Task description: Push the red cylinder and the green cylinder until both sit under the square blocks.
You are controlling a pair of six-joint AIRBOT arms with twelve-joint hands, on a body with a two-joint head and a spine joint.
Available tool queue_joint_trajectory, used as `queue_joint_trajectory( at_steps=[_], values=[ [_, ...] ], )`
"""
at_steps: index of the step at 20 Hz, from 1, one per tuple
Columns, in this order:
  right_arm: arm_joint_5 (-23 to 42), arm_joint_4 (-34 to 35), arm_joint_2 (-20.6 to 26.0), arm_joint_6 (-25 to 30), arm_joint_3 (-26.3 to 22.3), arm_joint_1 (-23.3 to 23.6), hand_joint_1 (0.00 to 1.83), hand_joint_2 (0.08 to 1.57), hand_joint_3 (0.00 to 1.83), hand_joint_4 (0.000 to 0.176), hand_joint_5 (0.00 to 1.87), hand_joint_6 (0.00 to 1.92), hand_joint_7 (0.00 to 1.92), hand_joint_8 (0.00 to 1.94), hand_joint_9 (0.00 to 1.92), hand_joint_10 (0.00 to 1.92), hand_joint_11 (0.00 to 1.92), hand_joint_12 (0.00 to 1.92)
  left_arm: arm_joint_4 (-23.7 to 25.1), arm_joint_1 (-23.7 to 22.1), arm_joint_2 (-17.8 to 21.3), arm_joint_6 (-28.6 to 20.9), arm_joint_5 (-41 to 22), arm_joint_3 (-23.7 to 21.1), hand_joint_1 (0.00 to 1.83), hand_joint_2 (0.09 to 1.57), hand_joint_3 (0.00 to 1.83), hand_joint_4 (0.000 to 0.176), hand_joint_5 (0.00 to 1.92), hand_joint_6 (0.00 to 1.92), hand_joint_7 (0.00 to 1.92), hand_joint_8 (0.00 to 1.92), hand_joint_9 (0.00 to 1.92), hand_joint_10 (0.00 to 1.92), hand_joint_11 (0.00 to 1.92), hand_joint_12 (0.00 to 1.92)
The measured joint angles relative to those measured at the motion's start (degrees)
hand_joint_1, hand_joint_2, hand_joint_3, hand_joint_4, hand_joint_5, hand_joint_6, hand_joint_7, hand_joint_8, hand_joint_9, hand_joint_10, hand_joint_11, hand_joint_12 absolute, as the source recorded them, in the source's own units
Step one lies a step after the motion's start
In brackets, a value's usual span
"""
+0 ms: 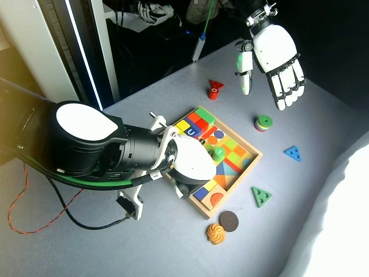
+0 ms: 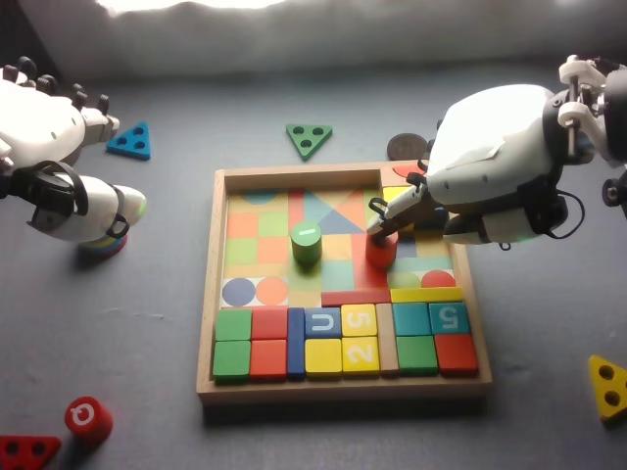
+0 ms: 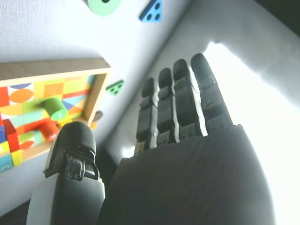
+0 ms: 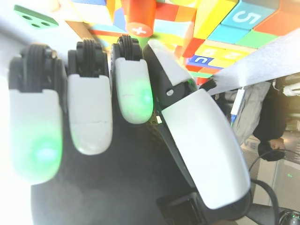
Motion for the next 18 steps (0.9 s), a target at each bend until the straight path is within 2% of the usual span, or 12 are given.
queue_joint_trajectory(
  at_steps=[4, 6, 7, 12, 13, 18],
  values=[
    [-0.26, 0.07, 0.0, 0.0, 0.0, 0.0, 0.67, 1.57, 0.02, 0.0, 0.34, 0.0, 1.66, 1.94, 1.83, 1.92, 1.92, 1.92, -0.11, 0.0, 0.0, 0.02, -0.07, 0.0, 0.0, 1.35, 0.0, 0.0, 0.18, 0.0, 0.22, 0.01, 0.2, 0.01, 0.0, 0.51],
    [-0.24, 0.26, 0.0, 0.0, 0.0, -0.31, 0.66, 1.57, 0.02, 0.0, 0.33, 0.0, 1.66, 1.94, 1.83, 1.92, 1.92, 1.92, -0.09, 0.0, -0.02, 0.0, 0.0, 0.0, 0.0, 1.35, 0.0, 0.0, 0.16, 0.0, 0.19, 0.0, 0.17, 0.0, 0.0, 0.43],
    [-0.26, 0.22, 0.0, 0.0, 0.0, -0.68, 0.63, 1.57, 0.03, 0.0, 0.32, 0.0, 1.66, 1.94, 1.84, 1.92, 1.92, 1.92, -0.11, 0.0, -0.02, 0.02, -0.02, 0.0, 0.04, 1.34, 0.0, 0.0, 0.17, 0.01, 0.2, 0.01, 0.17, 0.0, 0.0, 0.44],
    [-0.24, 0.24, 0.07, 0.66, 0.0, -0.81, 0.63, 1.57, 0.03, 0.0, 0.32, 0.01, 1.66, 1.94, 1.84, 1.92, 1.92, 1.92, -0.11, -0.11, -0.02, 0.22, -0.04, 0.0, 0.03, 1.34, 0.0, 0.0, 0.18, 0.0, 0.22, 0.0, 0.2, 0.01, 0.0, 0.49],
    [-0.24, 0.46, 0.13, 1.14, 0.0, -0.96, 0.64, 1.57, 0.03, 0.0, 0.34, 0.01, 1.67, 1.94, 1.83, 1.92, 1.92, 1.92, -0.13, -0.11, -0.02, 0.24, -0.02, 0.0, 0.05, 1.35, 0.0, 0.0, 0.17, 0.0, 0.2, 0.0, 0.18, 0.0, 0.0, 0.44],
    [0.35, 0.55, 2.03, 1.36, -1.44, -1.4, 0.66, 1.57, 0.03, 0.0, 0.3, 0.0, 1.66, 1.94, 1.83, 1.92, 1.92, 1.92, -0.11, -0.59, -0.31, 0.44, 0.0, 0.0, 0.05, 1.34, 0.0, 0.0, 0.19, 0.01, 0.23, 0.01, 0.21, 0.01, 0.0, 0.53]
  ],
)
